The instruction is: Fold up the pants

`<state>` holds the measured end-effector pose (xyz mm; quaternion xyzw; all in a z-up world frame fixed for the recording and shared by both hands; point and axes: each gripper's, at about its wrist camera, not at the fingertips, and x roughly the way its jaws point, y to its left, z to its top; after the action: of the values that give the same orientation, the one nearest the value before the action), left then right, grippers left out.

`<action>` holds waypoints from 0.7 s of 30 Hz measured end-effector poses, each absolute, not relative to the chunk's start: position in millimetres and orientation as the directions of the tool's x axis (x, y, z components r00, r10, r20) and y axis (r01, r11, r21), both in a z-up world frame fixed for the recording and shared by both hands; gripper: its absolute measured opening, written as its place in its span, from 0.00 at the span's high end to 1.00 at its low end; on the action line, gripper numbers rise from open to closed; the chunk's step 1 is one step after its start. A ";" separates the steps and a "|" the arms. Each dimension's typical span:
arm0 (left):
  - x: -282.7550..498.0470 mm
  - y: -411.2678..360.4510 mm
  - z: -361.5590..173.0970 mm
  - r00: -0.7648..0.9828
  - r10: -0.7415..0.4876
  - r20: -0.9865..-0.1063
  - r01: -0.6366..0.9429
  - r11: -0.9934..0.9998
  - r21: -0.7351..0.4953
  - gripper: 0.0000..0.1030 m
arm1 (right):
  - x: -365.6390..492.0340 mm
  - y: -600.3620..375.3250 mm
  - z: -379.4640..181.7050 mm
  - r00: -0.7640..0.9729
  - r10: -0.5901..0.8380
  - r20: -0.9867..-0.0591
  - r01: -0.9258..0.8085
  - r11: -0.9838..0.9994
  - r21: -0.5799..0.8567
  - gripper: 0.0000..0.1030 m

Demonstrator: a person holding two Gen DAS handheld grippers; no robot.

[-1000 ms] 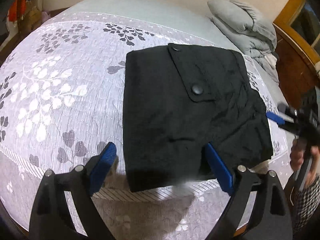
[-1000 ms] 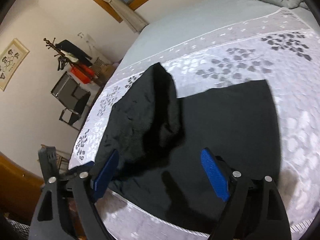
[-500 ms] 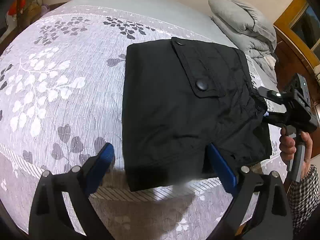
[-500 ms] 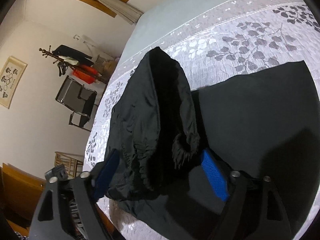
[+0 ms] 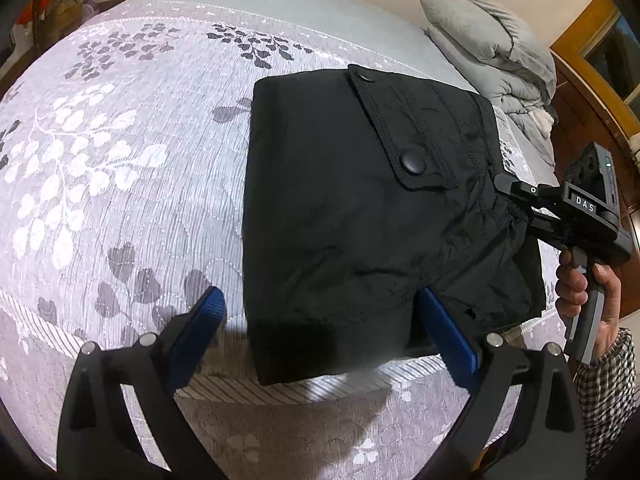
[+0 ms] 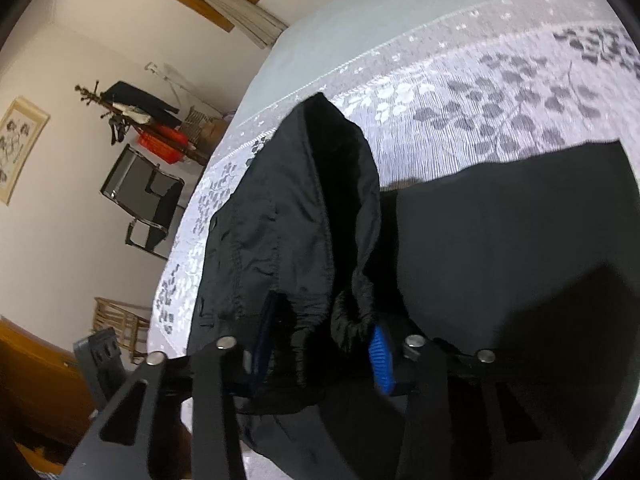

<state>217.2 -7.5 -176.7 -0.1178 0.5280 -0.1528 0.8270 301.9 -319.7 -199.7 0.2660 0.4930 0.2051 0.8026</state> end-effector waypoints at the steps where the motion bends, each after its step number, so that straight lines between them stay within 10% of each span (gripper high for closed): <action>1: 217.9 -7.8 -177.4 0.393 -0.377 -0.838 0.127 0.926 -0.357 0.06 | 300.7 -318.5 -197.7 0.435 0.588 -0.682 -0.076 0.779 0.623 0.66; 21: 214.2 -9.6 -156.1 0.399 -0.386 -0.832 0.136 0.922 -0.362 0.06 | 272.0 -302.2 -109.0 0.501 0.637 -0.586 -0.248 0.754 0.608 0.77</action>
<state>214.2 -9.6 -156.1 -0.1188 0.5248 -0.1577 0.8280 272.0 -302.2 -109.0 0.2293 0.4236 0.2650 0.8353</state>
